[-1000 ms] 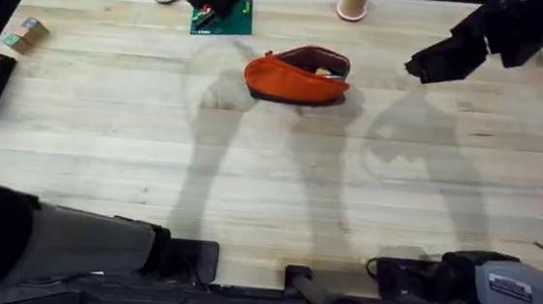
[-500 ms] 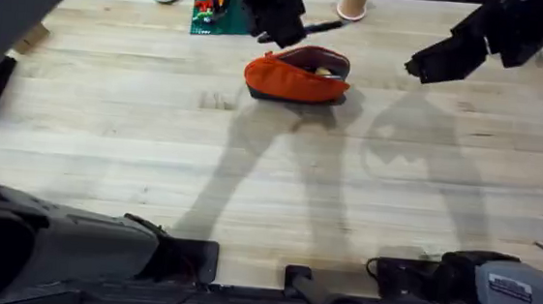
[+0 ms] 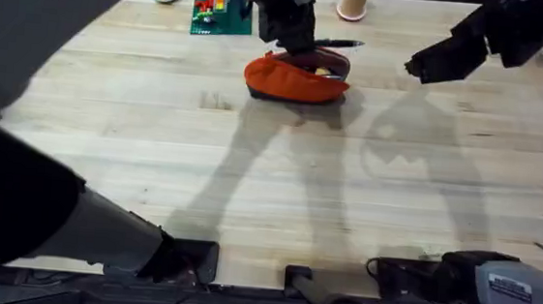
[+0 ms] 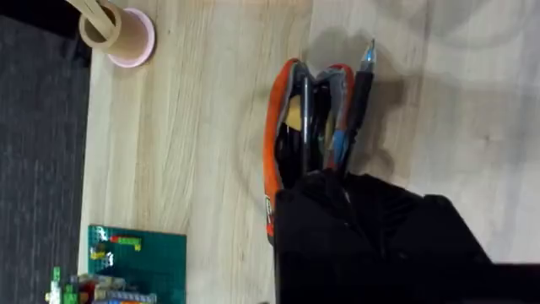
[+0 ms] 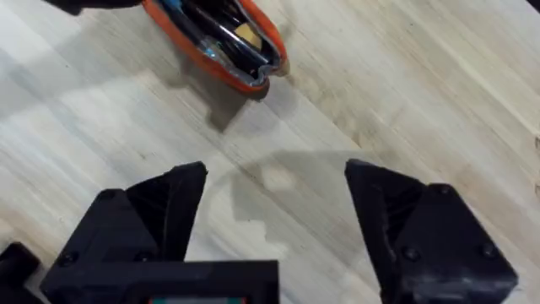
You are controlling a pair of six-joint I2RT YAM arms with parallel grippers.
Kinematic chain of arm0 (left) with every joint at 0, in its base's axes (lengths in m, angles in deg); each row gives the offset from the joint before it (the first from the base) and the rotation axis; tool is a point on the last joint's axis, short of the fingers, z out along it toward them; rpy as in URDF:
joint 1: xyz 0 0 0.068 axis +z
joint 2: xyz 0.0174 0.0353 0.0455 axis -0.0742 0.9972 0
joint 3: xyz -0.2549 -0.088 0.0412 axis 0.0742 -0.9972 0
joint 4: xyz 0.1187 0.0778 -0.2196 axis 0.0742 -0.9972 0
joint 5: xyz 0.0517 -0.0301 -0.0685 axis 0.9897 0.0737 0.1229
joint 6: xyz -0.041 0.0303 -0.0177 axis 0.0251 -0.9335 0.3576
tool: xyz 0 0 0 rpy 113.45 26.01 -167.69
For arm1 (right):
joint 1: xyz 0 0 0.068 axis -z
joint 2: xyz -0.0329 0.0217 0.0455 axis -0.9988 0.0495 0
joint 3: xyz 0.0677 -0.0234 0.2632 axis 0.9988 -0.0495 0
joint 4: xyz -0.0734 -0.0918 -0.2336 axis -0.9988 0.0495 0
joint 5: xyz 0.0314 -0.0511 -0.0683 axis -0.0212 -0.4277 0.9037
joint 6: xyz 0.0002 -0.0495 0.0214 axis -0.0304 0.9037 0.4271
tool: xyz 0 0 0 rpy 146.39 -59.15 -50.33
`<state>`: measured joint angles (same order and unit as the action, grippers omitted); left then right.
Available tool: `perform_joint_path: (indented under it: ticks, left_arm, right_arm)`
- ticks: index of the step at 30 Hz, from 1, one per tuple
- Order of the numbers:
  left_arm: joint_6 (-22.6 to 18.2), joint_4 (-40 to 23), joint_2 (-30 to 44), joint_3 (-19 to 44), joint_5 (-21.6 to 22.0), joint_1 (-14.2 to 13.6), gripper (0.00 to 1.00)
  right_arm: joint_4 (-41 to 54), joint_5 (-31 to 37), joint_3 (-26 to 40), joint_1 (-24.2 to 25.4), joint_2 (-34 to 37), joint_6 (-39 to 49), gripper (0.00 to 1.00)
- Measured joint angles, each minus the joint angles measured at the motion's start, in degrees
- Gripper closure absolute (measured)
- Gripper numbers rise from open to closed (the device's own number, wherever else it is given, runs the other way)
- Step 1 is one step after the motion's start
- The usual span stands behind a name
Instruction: Unzip the bag, pick up the pens from the table one at a time and place them inside, then zip the bag closed.
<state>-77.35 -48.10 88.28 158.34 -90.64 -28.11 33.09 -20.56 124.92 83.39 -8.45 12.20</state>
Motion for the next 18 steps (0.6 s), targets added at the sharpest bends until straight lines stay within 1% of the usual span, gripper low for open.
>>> perform_joint_path:
  ticks: [12, 18]
  left_arm:
    - [-0.6, 3.5, 5.9, 0.0, -0.1, 0.0, 0.959]
    - [-0.6, 3.9, 9.6, 0.0, 0.4, 0.0, 0.959]
  right_arm:
    - [0.0, 0.0, 0.0, 0.0, 0.0, 0.0, 0.005]
    - [0.0, 0.0, 0.0, 0.0, 0.0, 0.0, 0.006]
